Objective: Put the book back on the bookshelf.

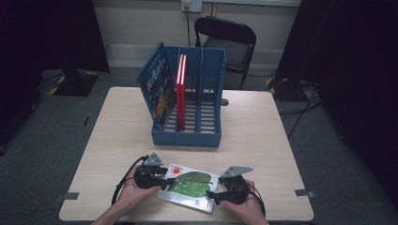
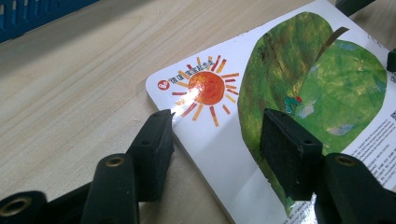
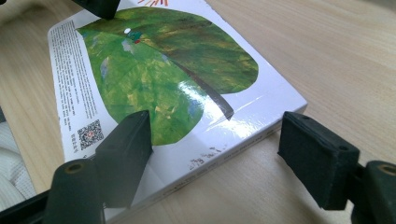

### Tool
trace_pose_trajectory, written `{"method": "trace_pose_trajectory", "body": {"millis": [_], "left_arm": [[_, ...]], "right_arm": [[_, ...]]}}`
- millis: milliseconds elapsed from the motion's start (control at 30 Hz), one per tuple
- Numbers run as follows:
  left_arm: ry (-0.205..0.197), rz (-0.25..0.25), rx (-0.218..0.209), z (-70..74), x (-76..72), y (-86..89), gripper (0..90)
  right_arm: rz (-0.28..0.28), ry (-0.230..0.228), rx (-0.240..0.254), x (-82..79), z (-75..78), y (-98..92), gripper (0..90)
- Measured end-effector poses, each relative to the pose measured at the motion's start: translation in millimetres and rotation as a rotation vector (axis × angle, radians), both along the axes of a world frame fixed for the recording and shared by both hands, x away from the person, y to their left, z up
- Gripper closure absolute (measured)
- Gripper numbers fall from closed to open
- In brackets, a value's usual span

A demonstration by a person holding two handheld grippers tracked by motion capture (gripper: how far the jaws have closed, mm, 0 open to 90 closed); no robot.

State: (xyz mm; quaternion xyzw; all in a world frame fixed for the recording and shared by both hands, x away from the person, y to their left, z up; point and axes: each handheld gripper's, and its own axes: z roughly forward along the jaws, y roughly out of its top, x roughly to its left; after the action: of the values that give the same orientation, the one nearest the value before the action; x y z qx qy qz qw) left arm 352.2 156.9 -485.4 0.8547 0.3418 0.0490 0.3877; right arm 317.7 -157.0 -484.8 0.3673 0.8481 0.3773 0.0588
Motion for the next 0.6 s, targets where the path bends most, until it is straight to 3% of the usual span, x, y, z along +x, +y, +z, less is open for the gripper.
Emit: {"method": "trace_pose_trajectory", "body": {"millis": [200, 300, 400, 600], "left_arm": [[0.025, 0.008, -0.009, -0.8, 2.4, 3.5, 42.2], [-0.011, 0.002, -0.014, -2.4, 1.2, 4.8, 41.6], [0.023, 0.026, -0.031, -3.2, 2.3, 7.5, 41.4], [0.030, 0.032, -0.016, -1.1, 3.8, 10.1, 42.5]], "right_arm": [[0.007, -0.007, -0.001, 5.1, 0.2, 0.9, 27.0], [0.010, -0.015, -0.001, 8.9, 0.2, 1.7, 28.0], [0.009, -0.020, 0.003, 12.6, -0.1, 2.5, 29.1], [0.016, -0.035, 0.000, 21.1, -0.3, 6.3, 29.8]]}}
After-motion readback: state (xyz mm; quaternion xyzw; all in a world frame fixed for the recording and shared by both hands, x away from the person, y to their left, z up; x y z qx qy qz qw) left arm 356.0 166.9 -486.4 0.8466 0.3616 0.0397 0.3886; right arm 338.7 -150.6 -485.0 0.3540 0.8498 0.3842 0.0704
